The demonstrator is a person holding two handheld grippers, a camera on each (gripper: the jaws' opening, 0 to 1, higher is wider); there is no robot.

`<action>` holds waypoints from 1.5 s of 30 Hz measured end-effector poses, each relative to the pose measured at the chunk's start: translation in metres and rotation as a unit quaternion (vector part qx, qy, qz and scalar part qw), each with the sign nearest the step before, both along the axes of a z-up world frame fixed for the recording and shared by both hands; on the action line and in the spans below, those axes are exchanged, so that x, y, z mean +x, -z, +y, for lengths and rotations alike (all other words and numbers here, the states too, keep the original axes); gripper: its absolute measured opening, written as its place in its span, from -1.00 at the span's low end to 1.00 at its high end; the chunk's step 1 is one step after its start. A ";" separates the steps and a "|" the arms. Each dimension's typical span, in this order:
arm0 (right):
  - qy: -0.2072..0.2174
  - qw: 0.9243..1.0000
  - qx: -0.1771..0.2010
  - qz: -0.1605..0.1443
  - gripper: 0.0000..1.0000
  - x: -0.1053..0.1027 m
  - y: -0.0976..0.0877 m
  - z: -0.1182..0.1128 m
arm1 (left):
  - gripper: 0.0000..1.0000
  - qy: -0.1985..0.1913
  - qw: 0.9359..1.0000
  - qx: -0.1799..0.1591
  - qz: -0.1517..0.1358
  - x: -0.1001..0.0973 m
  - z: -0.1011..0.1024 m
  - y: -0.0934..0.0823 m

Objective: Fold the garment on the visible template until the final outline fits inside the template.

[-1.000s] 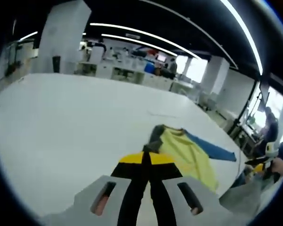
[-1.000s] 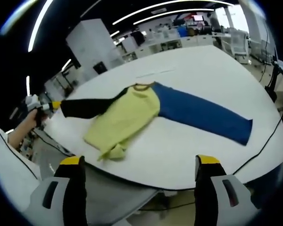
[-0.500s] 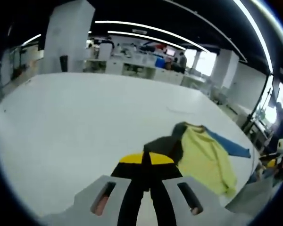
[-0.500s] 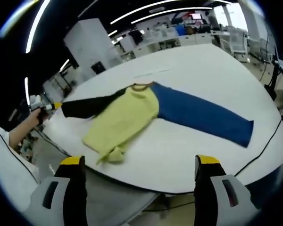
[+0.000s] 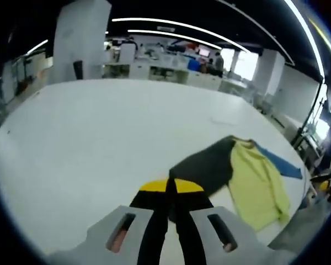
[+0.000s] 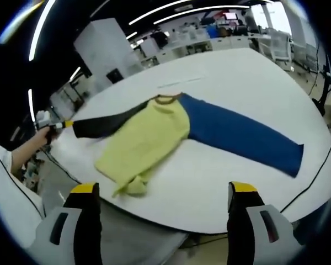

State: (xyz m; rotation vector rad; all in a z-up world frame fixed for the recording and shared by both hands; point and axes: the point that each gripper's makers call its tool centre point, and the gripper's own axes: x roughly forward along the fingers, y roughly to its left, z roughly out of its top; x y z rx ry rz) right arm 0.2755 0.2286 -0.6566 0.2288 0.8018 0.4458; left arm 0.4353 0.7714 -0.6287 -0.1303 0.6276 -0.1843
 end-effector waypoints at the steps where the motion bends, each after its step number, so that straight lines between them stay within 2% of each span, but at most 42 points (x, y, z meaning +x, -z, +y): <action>1: 0.000 1.000 -0.001 0.001 0.91 0.001 0.000 0.000 | -1.00 0.000 1.000 0.001 0.003 0.001 0.003 0.003; 19: 0.007 1.000 -0.008 0.005 0.92 0.007 0.000 0.001 | -1.00 -0.021 0.999 0.020 0.043 0.020 0.039 0.039; 26: 0.013 1.000 -0.008 0.010 0.92 0.007 0.004 -0.001 | -1.00 -0.036 0.998 0.010 0.055 0.023 0.048 0.046; 28: 0.015 1.000 -0.007 0.012 0.92 0.008 0.005 -0.002 | -1.00 -0.046 0.996 -0.002 0.070 0.022 0.050 0.051; 33: 0.008 1.000 -0.010 0.020 0.92 0.007 0.010 0.002 | -1.00 -0.061 0.994 -0.013 0.085 0.026 0.060 0.060; 40: 0.006 1.000 -0.014 0.027 0.92 0.009 0.012 0.003 | -1.00 -0.074 0.992 -0.013 0.105 0.031 0.077 0.077; 45: 0.003 0.999 -0.017 0.030 0.92 0.012 0.013 0.004 | -1.00 -0.099 0.987 -0.015 0.123 0.027 0.090 0.091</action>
